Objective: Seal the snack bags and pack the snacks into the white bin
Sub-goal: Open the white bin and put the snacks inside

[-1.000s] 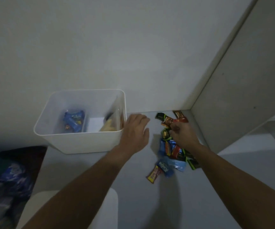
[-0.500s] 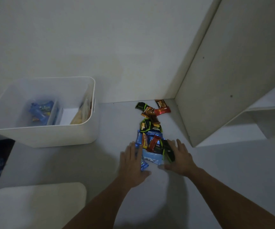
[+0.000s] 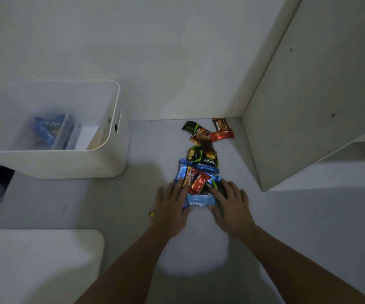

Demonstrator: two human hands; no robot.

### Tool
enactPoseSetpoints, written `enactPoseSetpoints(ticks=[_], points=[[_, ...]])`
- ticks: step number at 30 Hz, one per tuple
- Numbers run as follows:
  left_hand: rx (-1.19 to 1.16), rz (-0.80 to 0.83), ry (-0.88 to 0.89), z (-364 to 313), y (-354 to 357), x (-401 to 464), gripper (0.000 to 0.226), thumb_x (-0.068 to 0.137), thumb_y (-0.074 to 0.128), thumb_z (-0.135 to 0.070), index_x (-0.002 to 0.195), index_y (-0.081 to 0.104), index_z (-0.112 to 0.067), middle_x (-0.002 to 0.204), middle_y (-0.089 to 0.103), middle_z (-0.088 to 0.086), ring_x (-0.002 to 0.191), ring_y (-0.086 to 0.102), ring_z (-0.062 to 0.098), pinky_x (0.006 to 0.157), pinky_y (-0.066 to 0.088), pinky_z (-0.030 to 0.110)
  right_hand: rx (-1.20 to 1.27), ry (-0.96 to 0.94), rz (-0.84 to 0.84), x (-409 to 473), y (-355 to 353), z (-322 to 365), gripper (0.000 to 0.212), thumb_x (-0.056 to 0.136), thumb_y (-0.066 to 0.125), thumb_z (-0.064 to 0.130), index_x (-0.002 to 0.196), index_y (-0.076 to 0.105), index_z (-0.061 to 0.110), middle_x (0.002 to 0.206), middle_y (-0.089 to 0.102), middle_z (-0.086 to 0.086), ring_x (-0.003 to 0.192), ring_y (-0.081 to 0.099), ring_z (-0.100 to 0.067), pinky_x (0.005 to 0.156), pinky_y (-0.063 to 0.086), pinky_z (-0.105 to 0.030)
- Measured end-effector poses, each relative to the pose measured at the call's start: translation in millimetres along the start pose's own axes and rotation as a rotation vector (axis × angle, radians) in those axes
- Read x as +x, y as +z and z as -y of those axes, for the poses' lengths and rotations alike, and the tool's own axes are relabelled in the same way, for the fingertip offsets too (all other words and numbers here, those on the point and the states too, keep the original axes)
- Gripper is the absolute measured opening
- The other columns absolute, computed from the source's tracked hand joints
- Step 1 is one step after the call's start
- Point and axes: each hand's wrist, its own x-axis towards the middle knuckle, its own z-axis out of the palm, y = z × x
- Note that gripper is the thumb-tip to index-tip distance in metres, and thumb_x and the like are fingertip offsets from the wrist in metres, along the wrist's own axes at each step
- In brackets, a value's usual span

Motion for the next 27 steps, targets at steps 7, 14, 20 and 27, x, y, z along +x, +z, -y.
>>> enactPoseSetpoints(ticks=[7,14,20,27], points=[[0.019,-0.183,0.022,-3,8,-8,0.036,0.081,0.051,-0.042,0.107,0.055,-0.017,0.108,0.063,0.004,0.086,0.058,0.025,0.068,0.049,0.035,0.086,0.099,-0.133,-9,13,16,0.032,0.091,0.04,0.041,0.112,0.057,0.023,0.125,0.055,-0.007,0.112,0.048,-0.026,0.085,0.047,-0.038],[0.026,-0.212,0.087,1,11,-8,0.023,0.082,0.05,-0.034,0.086,0.06,-0.014,0.076,0.061,0.003,0.067,0.059,0.022,0.044,0.049,0.031,0.307,0.1,-0.187,-8,4,23,0.017,0.081,0.069,0.01,0.094,0.059,0.015,0.093,0.058,-0.007,0.072,0.057,-0.023,0.054,0.044,-0.024],[-0.034,-0.181,0.068,6,-9,-9,0.026,0.08,0.048,-0.034,0.079,0.065,-0.014,0.074,0.063,-0.001,0.067,0.059,0.019,0.042,0.047,0.025,0.458,0.125,-0.162,0,-32,18,0.009,0.087,0.059,0.014,0.096,0.058,0.014,0.097,0.055,-0.004,0.078,0.055,-0.023,0.061,0.039,-0.029],[-0.229,-0.066,-0.182,18,-36,16,0.062,0.084,0.061,-0.035,0.137,0.042,-0.011,0.114,0.053,0.006,0.092,0.06,0.019,0.073,0.054,0.027,0.426,0.137,-0.171,22,-65,19,0.009,0.091,0.058,0.017,0.099,0.056,0.02,0.095,0.054,0.001,0.075,0.05,-0.014,0.057,0.032,-0.014]])
